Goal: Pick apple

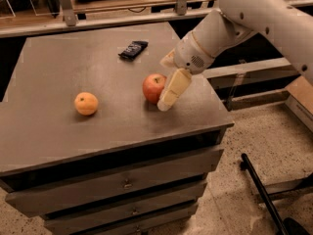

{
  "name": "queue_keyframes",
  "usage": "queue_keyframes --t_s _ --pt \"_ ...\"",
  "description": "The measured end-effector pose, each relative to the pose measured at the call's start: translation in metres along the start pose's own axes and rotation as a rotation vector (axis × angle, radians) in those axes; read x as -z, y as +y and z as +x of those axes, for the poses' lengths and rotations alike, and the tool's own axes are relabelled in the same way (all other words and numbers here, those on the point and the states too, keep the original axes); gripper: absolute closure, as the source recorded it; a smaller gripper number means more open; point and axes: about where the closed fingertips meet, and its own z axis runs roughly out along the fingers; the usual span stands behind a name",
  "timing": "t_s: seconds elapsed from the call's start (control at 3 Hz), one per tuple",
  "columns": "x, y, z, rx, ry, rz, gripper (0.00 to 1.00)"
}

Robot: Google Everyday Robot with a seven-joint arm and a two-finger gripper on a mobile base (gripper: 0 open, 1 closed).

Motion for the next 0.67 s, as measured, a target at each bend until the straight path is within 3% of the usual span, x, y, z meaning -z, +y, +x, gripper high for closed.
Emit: queue_keyframes --t_s 0.33,0.67 --pt "-0.0088 -0.0005 0.0006 -0.001 -0.021 -0.011 0.0" --pt "-0.0107 -0.0001 -0.0002 0.0 -0.021 -0.014 0.17"
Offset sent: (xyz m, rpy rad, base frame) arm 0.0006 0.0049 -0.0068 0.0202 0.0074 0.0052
